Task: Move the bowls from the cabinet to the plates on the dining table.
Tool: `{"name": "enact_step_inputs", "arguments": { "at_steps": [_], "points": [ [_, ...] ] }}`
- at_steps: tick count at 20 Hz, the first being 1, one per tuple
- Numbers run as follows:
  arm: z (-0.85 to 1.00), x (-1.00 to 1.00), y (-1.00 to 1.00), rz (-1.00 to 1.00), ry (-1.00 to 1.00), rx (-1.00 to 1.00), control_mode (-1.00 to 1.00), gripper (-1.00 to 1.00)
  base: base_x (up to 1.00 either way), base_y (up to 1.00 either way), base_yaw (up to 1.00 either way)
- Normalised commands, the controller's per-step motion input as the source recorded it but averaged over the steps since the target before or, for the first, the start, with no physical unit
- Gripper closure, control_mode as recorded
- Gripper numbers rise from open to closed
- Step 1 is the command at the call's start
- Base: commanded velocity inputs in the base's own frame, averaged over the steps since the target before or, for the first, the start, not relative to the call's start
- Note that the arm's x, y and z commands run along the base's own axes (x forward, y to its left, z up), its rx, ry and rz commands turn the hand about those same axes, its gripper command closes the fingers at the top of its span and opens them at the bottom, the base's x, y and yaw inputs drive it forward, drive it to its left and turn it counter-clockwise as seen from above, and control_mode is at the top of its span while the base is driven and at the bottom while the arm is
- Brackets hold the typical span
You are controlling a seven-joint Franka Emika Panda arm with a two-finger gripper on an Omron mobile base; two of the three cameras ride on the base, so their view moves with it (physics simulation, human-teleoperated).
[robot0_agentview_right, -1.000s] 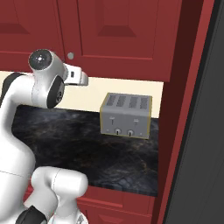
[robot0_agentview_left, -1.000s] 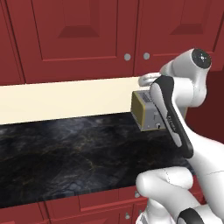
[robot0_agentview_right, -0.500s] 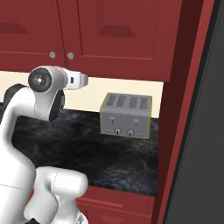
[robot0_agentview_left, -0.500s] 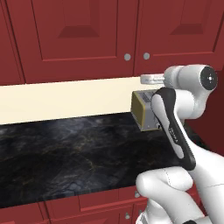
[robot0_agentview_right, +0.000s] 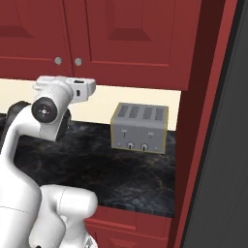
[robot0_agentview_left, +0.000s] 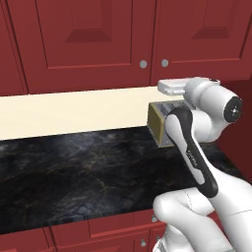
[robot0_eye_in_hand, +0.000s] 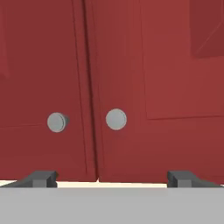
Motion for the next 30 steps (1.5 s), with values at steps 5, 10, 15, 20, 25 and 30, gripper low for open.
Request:
{"name": "enact_step_inputs", "arguments": {
  "at_steps": [5, 10, 15, 20, 25, 30],
  "points": [
    [0.27, 0.0, 0.0, 0.0, -0.21, 0.01, -1.0, -1.0, 0.0, 0.0, 0.0],
    [0.11, 0.01, 0.0, 0.0, -0.12, 0.0, -1.0, -1.0, 0.0, 0.0, 0.0],
    [0.0, 0.02, 0.0, 0.0, 0.0, 0.0, -1.0, -1.0, 0.0, 0.0, 0.0],
    [0.01, 0.22, 0.0, 0.0, 0.0, 0.0, -1.0, -1.0, 0.0, 0.0, 0.0],
    [0.02, 0.3, 0.0, 0.0, -0.02, 0.0, -1.0, -1.0, 0.0, 0.0, 0.0],
    [0.04, 0.34, 0.04, 0.0, -0.05, 0.0, -1.0, -1.0, 0.0, 0.0, 0.0]
  ]
}}
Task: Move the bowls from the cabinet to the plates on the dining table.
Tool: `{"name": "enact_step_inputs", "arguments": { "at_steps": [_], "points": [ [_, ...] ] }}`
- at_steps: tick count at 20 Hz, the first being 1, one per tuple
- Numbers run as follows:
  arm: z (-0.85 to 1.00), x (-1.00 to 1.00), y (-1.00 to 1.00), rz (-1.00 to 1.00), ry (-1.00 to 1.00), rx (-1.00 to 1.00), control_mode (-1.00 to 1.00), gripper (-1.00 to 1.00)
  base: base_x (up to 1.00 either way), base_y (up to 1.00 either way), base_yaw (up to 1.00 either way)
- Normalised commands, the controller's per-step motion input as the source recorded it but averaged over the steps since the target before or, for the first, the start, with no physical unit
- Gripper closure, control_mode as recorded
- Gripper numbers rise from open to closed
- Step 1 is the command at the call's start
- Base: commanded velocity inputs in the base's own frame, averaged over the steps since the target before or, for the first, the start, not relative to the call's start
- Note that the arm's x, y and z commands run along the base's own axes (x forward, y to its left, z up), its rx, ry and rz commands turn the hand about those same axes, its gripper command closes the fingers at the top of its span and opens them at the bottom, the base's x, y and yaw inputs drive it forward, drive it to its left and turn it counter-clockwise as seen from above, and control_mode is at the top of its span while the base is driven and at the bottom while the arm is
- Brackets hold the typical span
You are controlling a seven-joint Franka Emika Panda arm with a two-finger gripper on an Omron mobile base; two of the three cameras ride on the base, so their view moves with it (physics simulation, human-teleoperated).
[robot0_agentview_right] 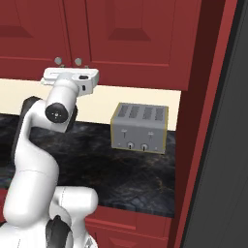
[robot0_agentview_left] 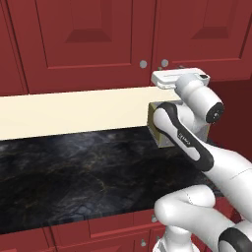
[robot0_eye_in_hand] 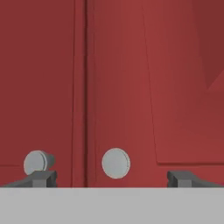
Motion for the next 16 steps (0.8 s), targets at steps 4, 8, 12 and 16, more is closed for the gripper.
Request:
{"name": "enact_step_inputs", "arguments": {
  "at_steps": [4, 8, 12, 16],
  "points": [
    [0.01, 0.34, 0.04, 0.0, -0.02, 0.0, -1.0, -1.0, 0.0, 0.0, 0.0],
    [0.0, 0.35, 0.01, 0.0, 0.0, -0.01, -1.0, -1.0, 0.0, 0.0, 0.0],
    [0.0, 0.4, 0.0, 0.0, 0.02, -0.01, -1.0, -1.0, 0.0, 0.0, 0.0],
    [0.0, 0.4, 0.02, 0.0, 0.01, -0.01, -1.0, -1.0, 0.0, 0.0, 0.0]
  ]
}}
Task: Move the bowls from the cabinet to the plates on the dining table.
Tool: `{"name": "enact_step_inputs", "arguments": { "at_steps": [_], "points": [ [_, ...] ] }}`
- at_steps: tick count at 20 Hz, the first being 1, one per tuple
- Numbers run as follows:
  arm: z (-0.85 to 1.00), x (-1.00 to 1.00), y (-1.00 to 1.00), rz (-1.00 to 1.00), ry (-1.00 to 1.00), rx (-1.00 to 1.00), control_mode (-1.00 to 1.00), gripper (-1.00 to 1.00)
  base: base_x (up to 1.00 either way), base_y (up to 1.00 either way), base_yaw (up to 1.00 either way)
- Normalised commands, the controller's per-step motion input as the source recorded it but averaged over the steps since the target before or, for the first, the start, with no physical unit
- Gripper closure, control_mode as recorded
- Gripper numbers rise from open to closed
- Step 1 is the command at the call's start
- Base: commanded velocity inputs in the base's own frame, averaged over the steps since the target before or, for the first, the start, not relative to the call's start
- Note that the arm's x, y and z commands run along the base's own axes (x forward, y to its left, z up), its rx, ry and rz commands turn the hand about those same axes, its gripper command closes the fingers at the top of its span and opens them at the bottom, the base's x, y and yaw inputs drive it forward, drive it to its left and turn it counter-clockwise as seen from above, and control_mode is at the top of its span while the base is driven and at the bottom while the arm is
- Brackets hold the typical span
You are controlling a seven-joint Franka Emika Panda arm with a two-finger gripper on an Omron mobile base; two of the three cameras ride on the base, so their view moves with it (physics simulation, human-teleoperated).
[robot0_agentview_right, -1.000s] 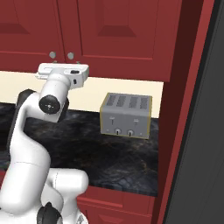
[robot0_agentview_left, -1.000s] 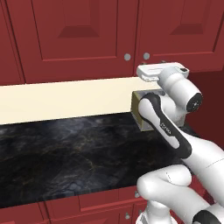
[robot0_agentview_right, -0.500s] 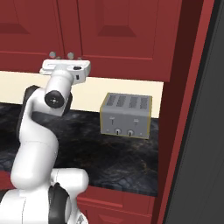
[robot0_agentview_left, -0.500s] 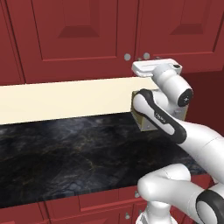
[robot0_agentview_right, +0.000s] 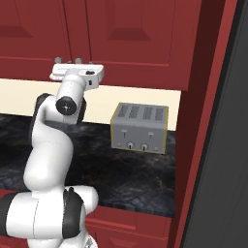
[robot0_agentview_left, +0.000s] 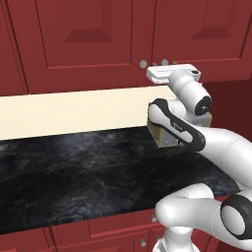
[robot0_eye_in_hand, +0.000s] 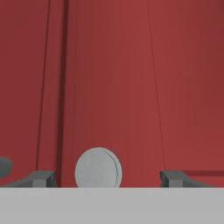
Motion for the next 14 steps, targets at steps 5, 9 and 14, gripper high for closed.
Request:
{"name": "enact_step_inputs", "arguments": {
  "at_steps": [5, 9, 14],
  "points": [
    [0.0, 0.29, 0.08, 0.0, 0.0, -0.03, -1.0, 1.0, 0.0, 0.0, 0.0],
    [0.0, 0.01, 0.0, 0.0, 0.0, 0.0, -1.0, 1.0, 0.0, 0.0, 0.0],
    [0.0, 0.0, 0.0, 0.0, 0.0, 0.0, -1.0, 1.0, 0.0, 0.0, 0.0]
  ]
}}
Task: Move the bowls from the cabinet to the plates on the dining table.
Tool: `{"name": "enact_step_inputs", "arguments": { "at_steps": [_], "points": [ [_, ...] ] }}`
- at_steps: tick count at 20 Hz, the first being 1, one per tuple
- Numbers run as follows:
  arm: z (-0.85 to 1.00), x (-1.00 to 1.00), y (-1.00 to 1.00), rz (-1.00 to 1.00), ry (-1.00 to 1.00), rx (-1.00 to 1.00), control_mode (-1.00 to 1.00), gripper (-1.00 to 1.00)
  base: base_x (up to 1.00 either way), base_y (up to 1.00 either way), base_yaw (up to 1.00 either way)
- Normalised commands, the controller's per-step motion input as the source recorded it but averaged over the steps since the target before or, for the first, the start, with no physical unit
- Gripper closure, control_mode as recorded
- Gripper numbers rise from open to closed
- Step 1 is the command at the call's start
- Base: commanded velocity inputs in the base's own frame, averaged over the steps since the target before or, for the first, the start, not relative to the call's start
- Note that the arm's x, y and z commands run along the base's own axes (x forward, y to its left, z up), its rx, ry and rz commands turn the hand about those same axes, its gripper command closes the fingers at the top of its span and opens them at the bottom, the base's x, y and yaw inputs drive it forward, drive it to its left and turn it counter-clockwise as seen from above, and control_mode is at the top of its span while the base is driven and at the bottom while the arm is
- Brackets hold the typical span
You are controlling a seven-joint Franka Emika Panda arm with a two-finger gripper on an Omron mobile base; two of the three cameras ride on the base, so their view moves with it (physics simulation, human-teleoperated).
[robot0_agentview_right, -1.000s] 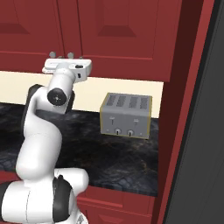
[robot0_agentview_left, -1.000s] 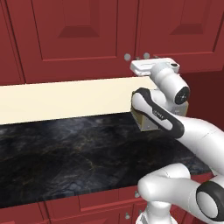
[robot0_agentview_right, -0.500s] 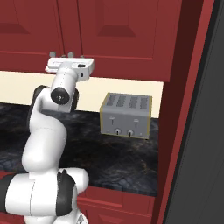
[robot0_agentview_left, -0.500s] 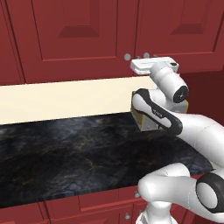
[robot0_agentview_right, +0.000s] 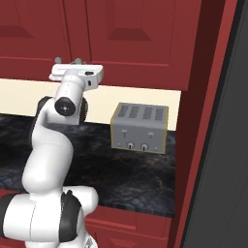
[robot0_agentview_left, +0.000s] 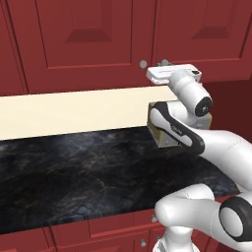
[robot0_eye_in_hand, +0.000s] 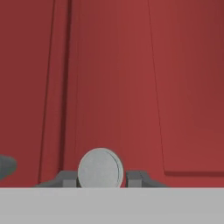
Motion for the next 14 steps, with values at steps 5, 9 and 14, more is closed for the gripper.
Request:
{"name": "enact_step_inputs", "arguments": {
  "at_steps": [5, 9, 14],
  "points": [
    [0.0, 0.0, 0.0, 0.0, 0.0, 0.0, -1.0, 1.0, 0.0, 0.0, 0.0],
    [0.02, 0.0, 0.0, 0.0, 0.0, 0.0, -1.0, 1.0, 0.0, 0.0, 0.0],
    [0.27, 0.0, -0.1, 0.0, 0.05, 0.0, -1.0, 1.0, 0.0, 0.0, 0.0]
  ]
}}
